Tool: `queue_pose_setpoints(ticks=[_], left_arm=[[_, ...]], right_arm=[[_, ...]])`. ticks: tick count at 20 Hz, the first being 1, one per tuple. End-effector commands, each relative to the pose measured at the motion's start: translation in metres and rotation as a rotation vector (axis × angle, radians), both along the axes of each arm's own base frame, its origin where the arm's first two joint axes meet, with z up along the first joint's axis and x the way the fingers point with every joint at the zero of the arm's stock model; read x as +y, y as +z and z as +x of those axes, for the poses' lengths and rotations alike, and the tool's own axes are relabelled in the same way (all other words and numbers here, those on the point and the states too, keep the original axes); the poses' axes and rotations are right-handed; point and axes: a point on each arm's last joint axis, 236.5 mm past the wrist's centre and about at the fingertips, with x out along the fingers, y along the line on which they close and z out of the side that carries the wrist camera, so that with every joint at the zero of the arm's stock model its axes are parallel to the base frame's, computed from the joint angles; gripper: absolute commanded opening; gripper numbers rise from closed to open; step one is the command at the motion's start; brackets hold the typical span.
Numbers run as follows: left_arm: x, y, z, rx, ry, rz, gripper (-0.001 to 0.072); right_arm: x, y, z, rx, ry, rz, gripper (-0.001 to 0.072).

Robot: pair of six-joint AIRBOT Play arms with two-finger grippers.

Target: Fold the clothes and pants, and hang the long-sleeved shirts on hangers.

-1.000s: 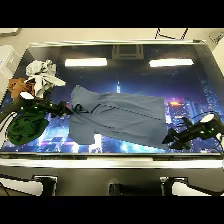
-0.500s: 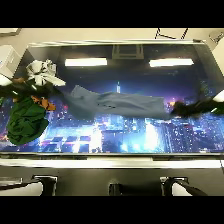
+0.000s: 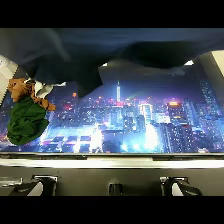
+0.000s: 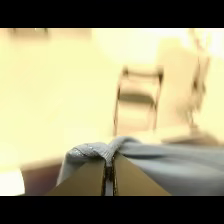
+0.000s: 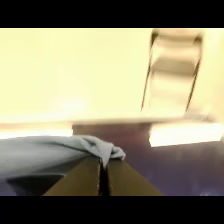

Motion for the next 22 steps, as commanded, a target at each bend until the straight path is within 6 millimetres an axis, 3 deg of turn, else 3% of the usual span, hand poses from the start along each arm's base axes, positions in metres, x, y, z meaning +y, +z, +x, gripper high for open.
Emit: queue_pose_setpoints(ticks=[1, 3, 5, 7, 8, 10, 12, 13, 15, 18, 20, 22], left_arm=[[-0.004, 0.052, -0.082, -0.208, 0.036, -0.017, 0.0017], [-0.003, 0.061, -0.091, -0.249, 0.043, -0.029, 0.0017], [-0.001, 0.059, -0.086, -0.239, 0.048, -0.028, 0.0017], [0.003, 0.045, -0.065, -0.174, 0.061, -0.017, 0.0017], [0.009, 0.026, -0.044, -0.092, 0.079, 0.002, 0.0017], [0.021, -0.037, 0.009, 0.147, 0.100, 0.072, 0.0017], [0.023, -0.120, 0.064, 0.424, 0.048, 0.091, 0.0018], [0.019, -0.167, 0.088, 0.561, 0.011, 0.092, 0.0018], [0.005, -0.279, 0.132, 0.840, -0.060, 0.075, 0.0018], [-0.010, -0.430, 0.172, 1.113, -0.064, 0.017, 0.0018], [-0.006, -0.501, 0.199, 1.192, -0.006, -0.043, 0.0018], [-0.002, -0.535, 0.232, 1.190, 0.035, -0.116, 0.0018]], right_arm=[[0.012, 0.038, -0.059, -0.135, -0.026, -0.036, 0.0037], [0.013, 0.049, -0.065, -0.182, -0.030, -0.032, 0.0037], [0.013, 0.056, -0.067, -0.208, -0.029, 0.012, 0.0037], [0.010, 0.045, -0.055, -0.160, -0.029, 0.027, 0.0037], [0.005, 0.024, -0.040, -0.072, -0.031, 0.034, 0.0037], [-0.006, -0.049, 0.001, 0.228, -0.022, 0.060, 0.0036], [-0.014, -0.152, 0.045, 0.612, 0.018, 0.126, 0.0036], [-0.012, -0.207, 0.067, 0.787, 0.054, 0.161, 0.0035], [0.005, -0.308, 0.111, 1.003, 0.134, 0.141, 0.0034], [0.015, -0.448, 0.161, 1.164, 0.045, 0.188, 0.0035], [0.018, -0.505, 0.188, 1.193, -0.037, 0.325, 0.0036], [0.018, -0.536, 0.220, 1.129, -0.069, 0.400, 0.0036]])
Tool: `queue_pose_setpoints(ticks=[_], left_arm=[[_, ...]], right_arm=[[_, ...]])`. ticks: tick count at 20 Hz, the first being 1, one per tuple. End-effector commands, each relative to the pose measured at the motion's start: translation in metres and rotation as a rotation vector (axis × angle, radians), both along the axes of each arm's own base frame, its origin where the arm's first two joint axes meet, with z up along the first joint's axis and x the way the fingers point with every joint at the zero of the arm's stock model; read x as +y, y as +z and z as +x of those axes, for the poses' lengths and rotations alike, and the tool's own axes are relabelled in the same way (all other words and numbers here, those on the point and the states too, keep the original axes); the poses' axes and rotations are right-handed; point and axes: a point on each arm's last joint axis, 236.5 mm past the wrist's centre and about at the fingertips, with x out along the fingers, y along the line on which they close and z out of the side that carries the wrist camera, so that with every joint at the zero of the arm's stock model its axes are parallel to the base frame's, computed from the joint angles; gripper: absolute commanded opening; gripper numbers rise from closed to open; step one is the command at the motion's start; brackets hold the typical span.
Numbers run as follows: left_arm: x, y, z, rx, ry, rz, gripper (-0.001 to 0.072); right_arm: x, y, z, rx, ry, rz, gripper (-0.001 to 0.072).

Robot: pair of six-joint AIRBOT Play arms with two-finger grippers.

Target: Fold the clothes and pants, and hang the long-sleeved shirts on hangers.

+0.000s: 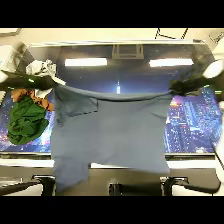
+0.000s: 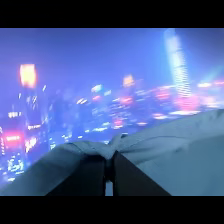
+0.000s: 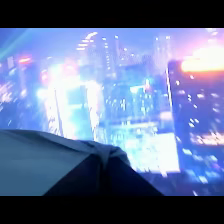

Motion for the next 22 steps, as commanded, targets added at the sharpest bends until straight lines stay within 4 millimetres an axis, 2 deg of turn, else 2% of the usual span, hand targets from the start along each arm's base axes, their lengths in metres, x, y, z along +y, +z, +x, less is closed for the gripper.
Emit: queue_pose_setpoints(ticks=[1, 3, 6, 8, 9, 11, 12, 13, 15, 18, 20, 22], left_arm=[[0.002, -0.085, 0.046, 0.059, 0.119, -0.060, 0.0018], [0.010, -0.078, 0.073, -0.026, 0.164, -0.055, 0.0019], [0.022, -0.055, 0.109, -0.206, 0.240, -0.023, 0.0019], [0.024, -0.049, 0.122, -0.269, 0.274, -0.016, 0.0019], [0.019, -0.055, 0.123, -0.263, 0.269, -0.015, 0.0019], [0.005, -0.084, 0.116, -0.191, 0.234, -0.015, 0.0018], [-0.002, -0.100, 0.108, -0.129, 0.213, -0.025, 0.0018], [-0.004, -0.106, 0.100, -0.076, 0.211, -0.044, 0.0018], [0.000, -0.097, 0.075, 0.007, 0.158, -0.046, 0.0018], [0.013, -0.086, -0.004, 0.225, -0.017, 0.072, 0.0018], [0.024, -0.097, -0.052, 0.397, -0.102, 0.157, 0.0018], [0.022, -0.120, -0.076, 0.499, -0.112, 0.157, 0.0018]], right_arm=[[0.003, -0.075, 0.051, -0.054, -0.138, 0.054, 0.0037], [-0.003, -0.065, 0.082, -0.190, -0.165, 0.044, 0.0037], [-0.019, -0.033, 0.122, -0.406, -0.243, 0.048, 0.0038], [-0.024, -0.018, 0.136, -0.490, -0.304, 0.076, 0.0037], [-0.024, -0.020, 0.136, -0.488, -0.314, 0.083, 0.0037], [-0.021, -0.042, 0.127, -0.404, -0.305, 0.084, 0.0037], [-0.017, -0.058, 0.117, -0.338, -0.297, 0.085, 0.0037], [-0.014, -0.066, 0.108, -0.284, -0.289, 0.086, 0.0038], [-0.021, -0.061, 0.085, -0.190, -0.281, 0.083, 0.0039], [-0.023, -0.050, 0.025, 0.006, -0.111, 0.019, 0.0038], [-0.017, -0.060, -0.018, 0.182, -0.070, 0.017, 0.0038], [-0.011, -0.081, -0.046, 0.294, -0.034, 0.031, 0.0038]])
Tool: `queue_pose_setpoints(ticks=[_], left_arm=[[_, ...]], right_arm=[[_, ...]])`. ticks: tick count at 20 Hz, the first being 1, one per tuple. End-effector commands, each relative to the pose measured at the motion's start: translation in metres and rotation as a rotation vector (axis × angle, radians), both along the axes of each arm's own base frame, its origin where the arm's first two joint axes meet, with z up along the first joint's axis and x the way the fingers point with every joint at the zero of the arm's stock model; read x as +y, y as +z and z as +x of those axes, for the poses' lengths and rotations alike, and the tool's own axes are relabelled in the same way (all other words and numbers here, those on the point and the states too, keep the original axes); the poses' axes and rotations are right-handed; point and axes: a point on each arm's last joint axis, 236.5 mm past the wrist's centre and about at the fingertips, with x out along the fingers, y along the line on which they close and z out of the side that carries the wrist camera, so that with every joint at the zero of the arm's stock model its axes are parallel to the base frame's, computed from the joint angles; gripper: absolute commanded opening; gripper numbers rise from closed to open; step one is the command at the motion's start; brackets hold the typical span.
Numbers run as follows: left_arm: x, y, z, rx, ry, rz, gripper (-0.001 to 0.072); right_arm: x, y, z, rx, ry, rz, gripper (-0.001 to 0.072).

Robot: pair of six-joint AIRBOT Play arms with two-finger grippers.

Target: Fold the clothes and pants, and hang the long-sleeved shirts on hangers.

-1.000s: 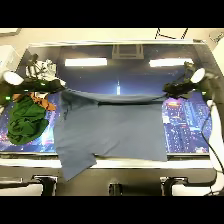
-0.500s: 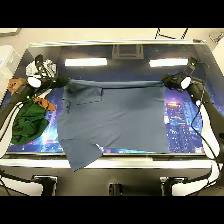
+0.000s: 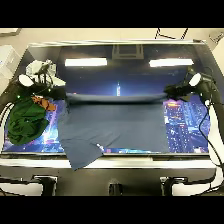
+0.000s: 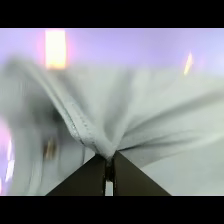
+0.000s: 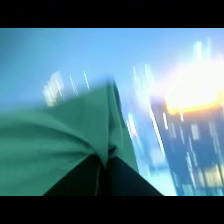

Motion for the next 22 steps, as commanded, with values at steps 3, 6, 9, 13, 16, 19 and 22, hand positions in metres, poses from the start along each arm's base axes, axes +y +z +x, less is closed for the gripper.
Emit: queue_pose_setpoints(ticks=[3, 6, 9, 13, 16, 19, 22], left_arm=[[0.011, -0.047, -0.083, 0.293, -0.072, 0.058, 0.0018], [0.006, -0.061, -0.089, 0.308, -0.053, 0.037, 0.0018], [0.007, -0.064, -0.085, 0.288, -0.038, 0.040, 0.0018], [0.010, -0.053, -0.084, 0.296, -0.030, 0.033, 0.0211], [0.033, -0.021, -0.092, 0.344, -0.039, 0.030, 0.0507], [0.064, 0.004, -0.121, 0.395, 0.007, 0.003, 0.0506], [0.064, -0.020, -0.183, 0.497, 0.017, -0.037, 0.0506]], right_arm=[[0.004, -0.039, -0.076, 0.293, 0.126, 0.008, 0.0039], [0.011, -0.042, -0.076, 0.302, 0.127, 0.037, 0.0038], [0.024, -0.043, -0.087, 0.354, 0.129, 0.099, 0.0039], [0.027, -0.035, -0.109, 0.448, 0.142, 0.118, 0.0385], [0.002, -0.003, -0.117, 0.483, 0.206, 0.057, 0.0573], [-0.037, 0.021, -0.139, 0.514, 0.059, 0.087, 0.0576], [-0.055, 0.012, -0.179, 0.565, -0.034, 0.132, 0.0576]])
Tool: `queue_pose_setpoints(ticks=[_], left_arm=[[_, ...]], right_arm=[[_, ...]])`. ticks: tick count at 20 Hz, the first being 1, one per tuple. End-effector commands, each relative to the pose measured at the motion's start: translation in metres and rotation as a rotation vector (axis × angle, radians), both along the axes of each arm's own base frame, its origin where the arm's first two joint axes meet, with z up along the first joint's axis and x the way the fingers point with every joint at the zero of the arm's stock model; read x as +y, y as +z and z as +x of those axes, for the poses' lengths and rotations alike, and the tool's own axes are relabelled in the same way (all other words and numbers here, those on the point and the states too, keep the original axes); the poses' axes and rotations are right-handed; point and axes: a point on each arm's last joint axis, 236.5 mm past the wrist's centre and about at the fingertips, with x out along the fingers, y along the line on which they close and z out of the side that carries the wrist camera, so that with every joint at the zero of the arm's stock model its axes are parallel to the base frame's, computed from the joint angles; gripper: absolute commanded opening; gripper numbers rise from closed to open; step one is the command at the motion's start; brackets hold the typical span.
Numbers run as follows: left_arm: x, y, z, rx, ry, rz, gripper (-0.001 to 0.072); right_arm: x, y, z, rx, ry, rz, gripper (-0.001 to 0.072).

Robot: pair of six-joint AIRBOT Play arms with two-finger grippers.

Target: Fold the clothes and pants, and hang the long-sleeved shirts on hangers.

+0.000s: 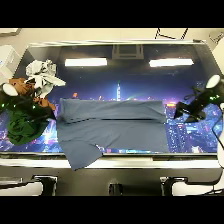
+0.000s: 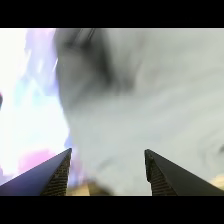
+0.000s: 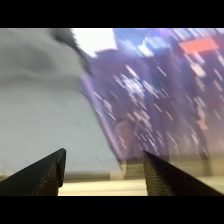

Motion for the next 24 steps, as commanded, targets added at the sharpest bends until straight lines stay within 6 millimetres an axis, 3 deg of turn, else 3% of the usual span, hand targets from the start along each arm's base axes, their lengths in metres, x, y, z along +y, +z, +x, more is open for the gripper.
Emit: queue_pose_setpoints(ticks=[1, 4, 6, 9, 10, 12, 13, 16, 18, 21, 22, 23, 24], left_arm=[[-0.005, -0.022, -0.074, 0.118, 0.017, -0.063, 0.0505], [-0.040, -0.057, -0.129, 0.164, 0.040, -0.170, 0.0505], [-0.057, -0.071, -0.143, 0.178, 0.087, -0.224, 0.0504], [-0.080, -0.077, -0.142, 0.154, 0.144, -0.303, 0.0475], [-0.083, -0.080, -0.142, 0.149, 0.149, -0.298, 0.0419], [-0.082, -0.086, -0.136, 0.135, 0.177, -0.268, 0.0183], [-0.081, -0.087, -0.133, 0.125, 0.187, -0.262, 0.0023], [-0.080, -0.087, -0.133, 0.118, 0.178, -0.261, 0.0019], [-0.081, -0.085, -0.133, 0.117, 0.174, -0.265, 0.0018], [-0.080, -0.078, -0.130, 0.081, 0.170, -0.261, 0.0018], [-0.080, -0.075, -0.129, 0.068, 0.166, -0.261, 0.0018], [-0.080, -0.072, -0.127, 0.054, 0.164, -0.258, 0.0018], [-0.079, -0.069, -0.125, 0.038, 0.162, -0.256, 0.0018]], right_arm=[[-0.018, -0.005, -0.048, 0.076, -0.104, 0.018, 0.0576], [-0.007, -0.027, -0.078, 0.103, -0.090, 0.042, 0.0576], [0.000, -0.035, -0.087, 0.125, -0.096, 0.061, 0.0575], [0.000, -0.037, -0.088, 0.126, -0.097, 0.061, 0.0572], [0.000, -0.038, -0.087, 0.122, -0.097, 0.059, 0.0568], [0.001, -0.042, -0.089, 0.125, -0.100, 0.060, 0.0566], [0.004, -0.048, -0.094, 0.139, -0.103, 0.067, 0.0566], [0.023, -0.072, -0.116, 0.177, -0.108, 0.123, 0.0572], [0.049, -0.085, -0.117, 0.143, -0.120, 0.224, 0.0577], [0.068, -0.105, -0.113, 0.093, -0.181, 0.276, 0.0564], [0.072, -0.110, -0.113, 0.079, -0.188, 0.291, 0.0523], [0.075, -0.112, -0.112, 0.072, -0.193, 0.301, 0.0405], [0.078, -0.113, -0.110, 0.063, -0.192, 0.315, 0.0222]])
